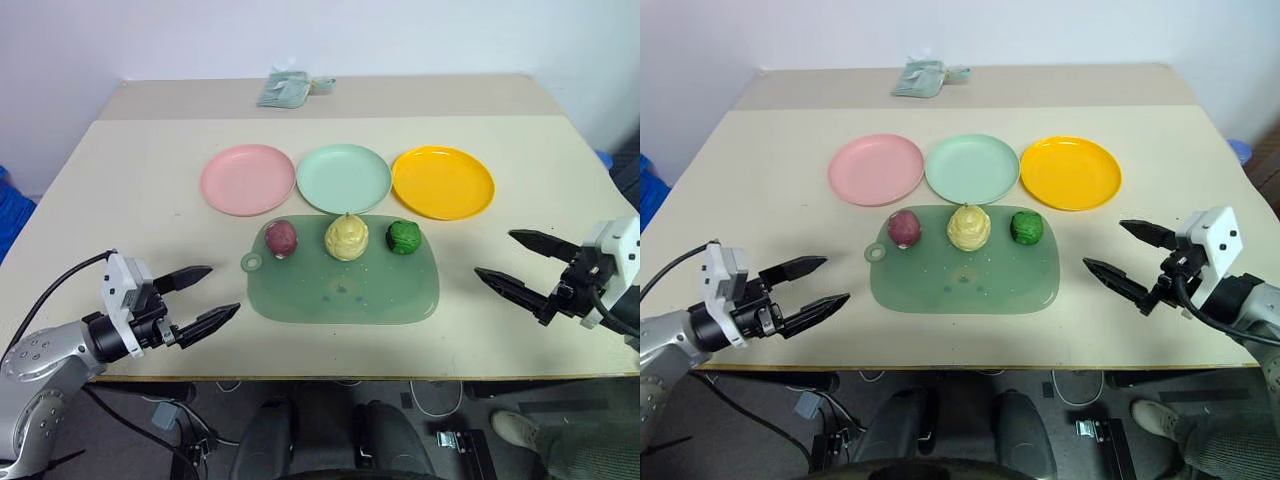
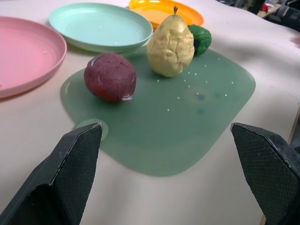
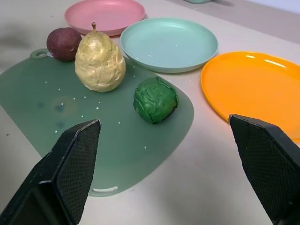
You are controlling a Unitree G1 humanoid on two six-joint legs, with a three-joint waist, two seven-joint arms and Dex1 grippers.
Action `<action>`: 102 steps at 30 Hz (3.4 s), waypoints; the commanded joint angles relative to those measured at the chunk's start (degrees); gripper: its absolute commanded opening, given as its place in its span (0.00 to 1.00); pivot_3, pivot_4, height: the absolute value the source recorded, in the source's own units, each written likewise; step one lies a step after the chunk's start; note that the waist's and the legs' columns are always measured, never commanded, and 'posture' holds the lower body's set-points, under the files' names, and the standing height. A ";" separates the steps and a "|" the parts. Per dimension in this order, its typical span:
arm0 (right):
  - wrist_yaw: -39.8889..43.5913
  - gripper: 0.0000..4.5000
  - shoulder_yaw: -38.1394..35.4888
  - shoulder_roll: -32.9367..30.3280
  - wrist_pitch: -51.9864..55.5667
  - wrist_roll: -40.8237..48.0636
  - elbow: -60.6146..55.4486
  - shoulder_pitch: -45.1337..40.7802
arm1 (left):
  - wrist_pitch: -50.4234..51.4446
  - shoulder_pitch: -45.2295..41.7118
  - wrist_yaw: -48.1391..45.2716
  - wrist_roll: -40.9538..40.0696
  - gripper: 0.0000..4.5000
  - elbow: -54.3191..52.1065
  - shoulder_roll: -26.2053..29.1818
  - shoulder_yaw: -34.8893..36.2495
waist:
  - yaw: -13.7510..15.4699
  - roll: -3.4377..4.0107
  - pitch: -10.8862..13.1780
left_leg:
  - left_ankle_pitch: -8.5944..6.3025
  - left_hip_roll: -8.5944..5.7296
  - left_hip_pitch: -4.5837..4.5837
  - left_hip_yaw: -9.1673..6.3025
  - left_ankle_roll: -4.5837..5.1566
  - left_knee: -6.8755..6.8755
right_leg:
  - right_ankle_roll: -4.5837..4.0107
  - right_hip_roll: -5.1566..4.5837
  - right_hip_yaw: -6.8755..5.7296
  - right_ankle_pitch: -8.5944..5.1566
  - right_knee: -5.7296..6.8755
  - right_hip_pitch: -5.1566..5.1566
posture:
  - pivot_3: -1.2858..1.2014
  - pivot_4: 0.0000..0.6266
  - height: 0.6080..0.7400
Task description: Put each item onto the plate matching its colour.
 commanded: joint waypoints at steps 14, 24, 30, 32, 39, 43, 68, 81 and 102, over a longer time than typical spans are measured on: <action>1.61 0.99 0.42 -0.11 -1.96 -0.92 0.57 -1.79 | -0.31 -1.82 6.27 1.12 1.00 -4.58 -1.85 -0.86 | -0.04 -0.01 -0.01 | 0.13 -0.03 0.04 0.00 -0.21 0.11 | 0.12 0.01 0.02 0.14 0.04 0.08 | 0.52 0.24 1.00; 5.83 0.99 5.35 -0.19 -3.05 2.40 -1.07 -7.03 | 13.27 -13.34 23.27 0.94 1.00 -4.50 -5.32 -6.31 | -0.06 -0.04 -0.01 | 0.21 -0.12 0.04 0.00 -0.32 0.27 | 0.68 0.01 0.08 0.47 0.12 0.13 | 0.52 0.24 1.00; 9.97 0.99 12.06 -1.43 -2.94 2.50 0.64 -14.88 | 22.34 -24.94 31.54 -1.12 1.00 -2.15 -11.18 -11.58 | -0.10 -0.09 0.02 | 0.26 -0.22 0.01 0.00 -0.36 0.55 | 0.92 0.00 0.17 0.64 0.24 0.15 | 0.52 0.24 1.00; 11.06 0.99 14.28 -1.51 -3.35 1.69 1.34 -17.43 | 24.67 -28.02 33.73 -0.89 1.00 -1.02 -13.09 -13.20 | -0.08 -0.10 0.02 | 0.26 -0.27 -0.02 0.00 -0.36 0.64 | 0.97 0.00 0.18 0.66 0.27 0.16 | 0.52 0.24 1.00; 14.48 0.99 19.12 -2.42 -4.50 -0.94 5.73 -26.14 | 30.87 -34.38 40.22 1.58 1.00 3.09 -17.13 -15.53 | -0.10 -0.13 0.04 | 0.26 -0.38 -0.08 0.02 -0.37 0.84 | 1.14 -0.02 0.28 0.76 0.29 0.18 | 0.52 0.24 1.00; 14.21 0.99 20.75 -2.96 -2.27 -1.33 7.46 -29.83 | 34.33 -37.21 43.35 2.66 1.00 5.59 -19.41 -15.83 | -0.04 -0.14 0.04 | 0.27 -0.40 -0.10 0.02 -0.38 0.88 | 1.16 -0.04 0.30 0.78 0.30 0.17 | 0.52 0.24 1.00; 12.03 1.00 20.04 -2.26 -0.60 -1.92 5.75 -29.67 | 30.48 -48.63 46.79 12.72 0.63 17.43 -26.63 -14.10 | 0.08 -0.21 0.08 | 0.41 -0.49 -0.16 0.02 -0.63 0.89 | 1.28 -0.13 0.36 0.85 0.34 0.13 | 0.52 0.24 1.00; 8.45 1.00 22.86 1.83 -3.69 -5.62 9.44 -35.03 | -0.38 -70.65 49.74 25.88 0.70 68.91 -26.13 -9.78 | -0.01 -0.49 0.25 | 0.49 -0.57 -0.21 0.07 -0.74 0.92 | 1.53 -0.09 0.33 1.01 0.33 0.06 | 0.52 0.24 1.00; 3.58 1.00 30.09 6.75 -1.32 -10.32 11.27 -39.16 | -2.17 -27.90 3.97 10.54 0.98 13.64 -7.55 -10.55 | -1.34 -0.68 0.39 | 0.85 -0.42 -0.47 0.27 -1.35 0.61 | 1.20 -0.24 0.76 1.35 0.28 -0.52 | 0.52 0.24 1.00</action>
